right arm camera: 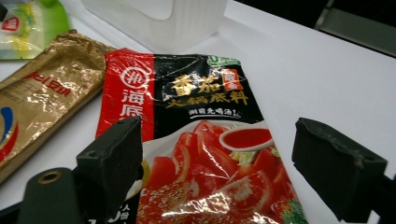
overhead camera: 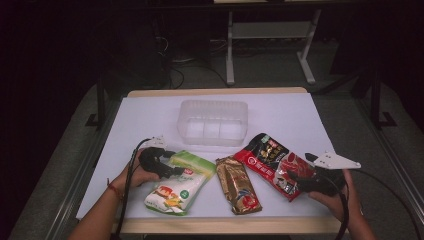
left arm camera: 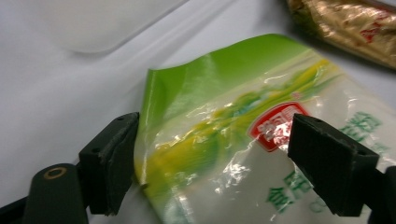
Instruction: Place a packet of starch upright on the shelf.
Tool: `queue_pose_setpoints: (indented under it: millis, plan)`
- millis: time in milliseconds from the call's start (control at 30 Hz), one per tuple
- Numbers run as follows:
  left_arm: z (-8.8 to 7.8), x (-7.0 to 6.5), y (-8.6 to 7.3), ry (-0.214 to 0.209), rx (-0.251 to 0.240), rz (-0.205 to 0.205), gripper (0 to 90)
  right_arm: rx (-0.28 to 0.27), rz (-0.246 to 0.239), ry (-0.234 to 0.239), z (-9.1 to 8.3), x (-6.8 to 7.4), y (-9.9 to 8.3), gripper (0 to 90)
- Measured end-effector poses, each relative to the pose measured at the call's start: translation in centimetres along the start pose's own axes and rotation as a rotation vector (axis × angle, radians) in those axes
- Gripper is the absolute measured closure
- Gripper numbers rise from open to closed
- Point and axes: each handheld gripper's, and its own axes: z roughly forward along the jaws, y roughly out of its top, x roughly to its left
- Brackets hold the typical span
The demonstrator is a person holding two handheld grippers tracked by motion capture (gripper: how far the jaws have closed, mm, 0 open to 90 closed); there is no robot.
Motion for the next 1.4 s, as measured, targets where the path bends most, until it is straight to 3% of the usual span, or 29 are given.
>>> queue_pose_setpoints:
  millis: [167, 233, 300, 433, 500, 567, 700, 767, 900, 1067, 1200, 1300, 1367, 1400]
  plan:
    - [-0.3, -0.1, -0.1, -0.047, -0.027, -0.029, 25.7, 0.003, -0.002, 0.008, 0.0, 0.0, 0.0, 15.6]
    - [-0.5, 0.1, -0.2, -0.041, -0.006, -0.05, 29.0, 0.004, 0.005, 0.012, 0.0, 0.0, 0.0, 15.7]
    - [-0.6, 0.6, -0.4, -0.043, -0.017, -0.072, 34.1, 0.003, 0.014, 0.015, 0.1, -0.1, 0.0, 15.7]
    - [-0.7, 0.7, -0.2, -0.021, -0.007, -0.065, 44.2, 0.009, 0.011, 0.016, 0.1, -0.2, 0.0, 17.0]
    - [-0.7, 0.8, -0.3, -0.06, -0.009, -0.065, 45.0, 0.007, 0.012, 0.02, 0.1, -0.1, 0.0, 19.0]
    - [-0.8, 0.8, -0.3, -0.069, -0.014, -0.072, 49.9, 0.003, 0.01, 0.025, 0.0, -0.1, 0.0, 18.4]
    - [-1.9, 1.1, -0.3, -0.146, -0.067, -0.097, 53.5, 0.001, 0.017, 0.029, 0.0, -0.2, 0.0, 18.6]
    - [-2.0, 1.0, -0.4, -0.117, -0.038, -0.083, 53.3, 0.004, 0.02, 0.029, 0.0, -0.2, 0.0, 18.7]
    - [-1.2, 0.9, -0.7, -0.108, 0.008, -0.073, 50.8, 0.002, 0.022, 0.036, 0.0, -0.2, 0.0, 18.7]
    - [-0.8, 0.4, -0.4, -0.173, 0.028, -0.048, 44.8, -0.007, 0.033, 0.049, -0.1, -0.3, 0.1, 18.9]
    - [-0.3, 0.3, 0.0, -0.223, 0.046, -0.064, 37.1, -0.005, 0.04, 0.054, -0.1, -0.3, 0.0, 18.9]
    - [0.3, -0.4, 0.6, -0.216, 0.061, -0.05, 31.6, -0.003, 0.043, 0.063, -0.1, -0.4, 0.0, 19.2]
    - [0.7, -1.1, 1.0, -0.198, 0.074, -0.015, 29.2, -0.001, 0.043, 0.064, 0.0, -0.4, 0.0, 19.6]
    - [0.9, -1.4, 1.1, -0.17, 0.075, -0.006, 28.6, -0.004, 0.047, 0.067, 0.0, -0.4, 0.0, 19.7]
